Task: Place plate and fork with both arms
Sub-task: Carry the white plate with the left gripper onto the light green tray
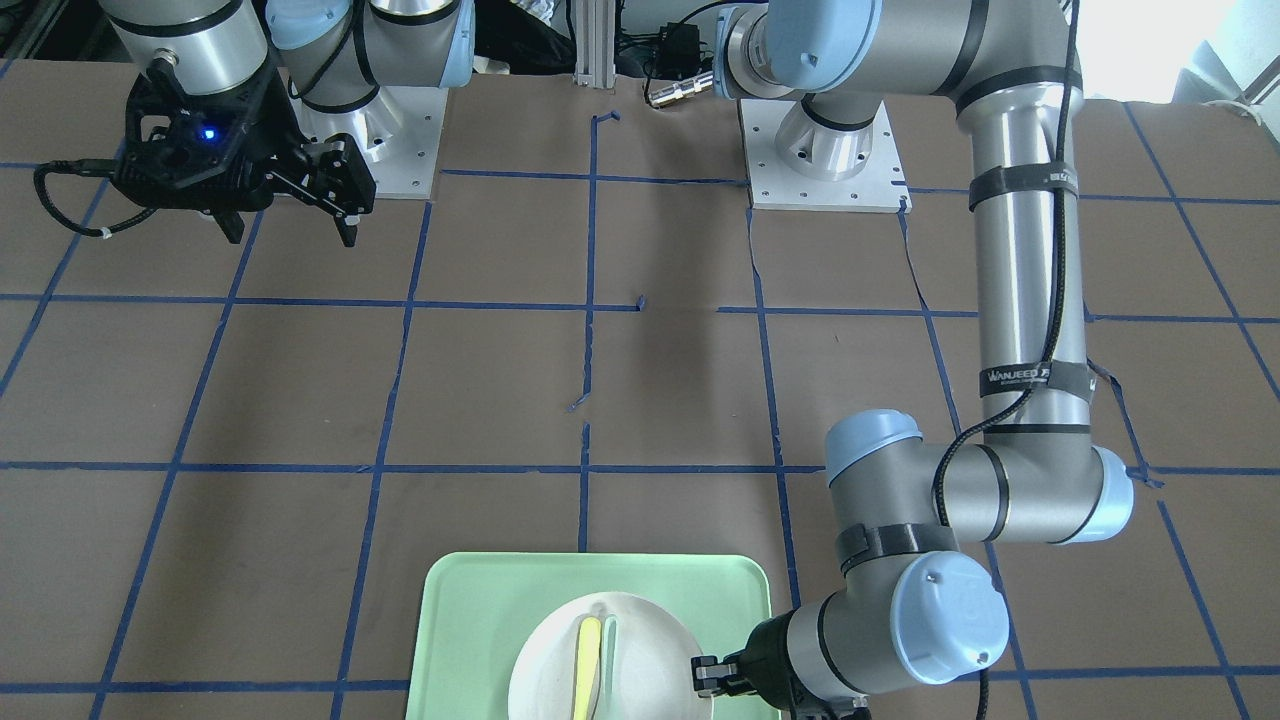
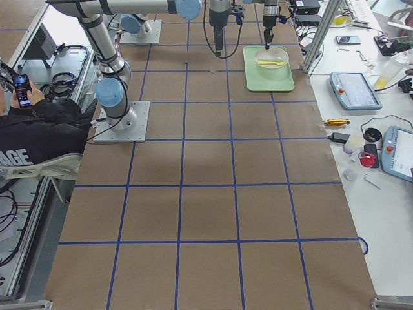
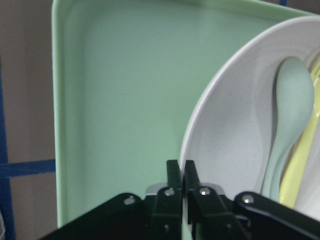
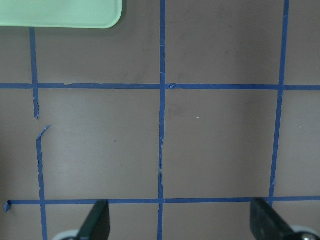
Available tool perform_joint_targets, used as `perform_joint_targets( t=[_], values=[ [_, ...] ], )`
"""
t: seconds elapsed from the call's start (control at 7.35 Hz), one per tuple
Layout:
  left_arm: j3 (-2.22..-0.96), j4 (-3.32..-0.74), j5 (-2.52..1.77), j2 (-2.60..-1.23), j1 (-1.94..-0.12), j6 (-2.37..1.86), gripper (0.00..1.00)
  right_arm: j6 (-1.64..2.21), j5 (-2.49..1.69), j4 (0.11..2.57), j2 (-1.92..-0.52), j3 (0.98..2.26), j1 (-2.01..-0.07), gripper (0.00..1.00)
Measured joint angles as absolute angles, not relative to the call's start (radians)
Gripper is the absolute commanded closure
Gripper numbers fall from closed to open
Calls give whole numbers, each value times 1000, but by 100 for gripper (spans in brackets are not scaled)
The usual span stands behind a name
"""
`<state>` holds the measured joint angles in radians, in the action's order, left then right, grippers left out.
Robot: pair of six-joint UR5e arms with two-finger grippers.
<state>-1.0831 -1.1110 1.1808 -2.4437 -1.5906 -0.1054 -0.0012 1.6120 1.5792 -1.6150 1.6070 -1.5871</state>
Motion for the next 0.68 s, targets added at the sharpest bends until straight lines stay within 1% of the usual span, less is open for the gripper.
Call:
perform_joint_targets(
  t=[0.27,0.41,0.54,0.68],
  values=[
    [-1072,-1108,1194,-2462,-1604,-133,100,-1,1618,1591,-1614,1608,-1587,0],
    [-1075,-1105,1194,-2464,-1607,-140,56,-2,1620,1595,-1613,1608,-1586,0],
    [-1082,-1088,1191,-2463,-1609,-144,49,-3,1622,1597,-1612,1609,-1586,0],
    [-1104,-1051,1186,-2458,-1610,-147,47,-4,1624,1597,-1611,1607,-1586,0]
  ],
)
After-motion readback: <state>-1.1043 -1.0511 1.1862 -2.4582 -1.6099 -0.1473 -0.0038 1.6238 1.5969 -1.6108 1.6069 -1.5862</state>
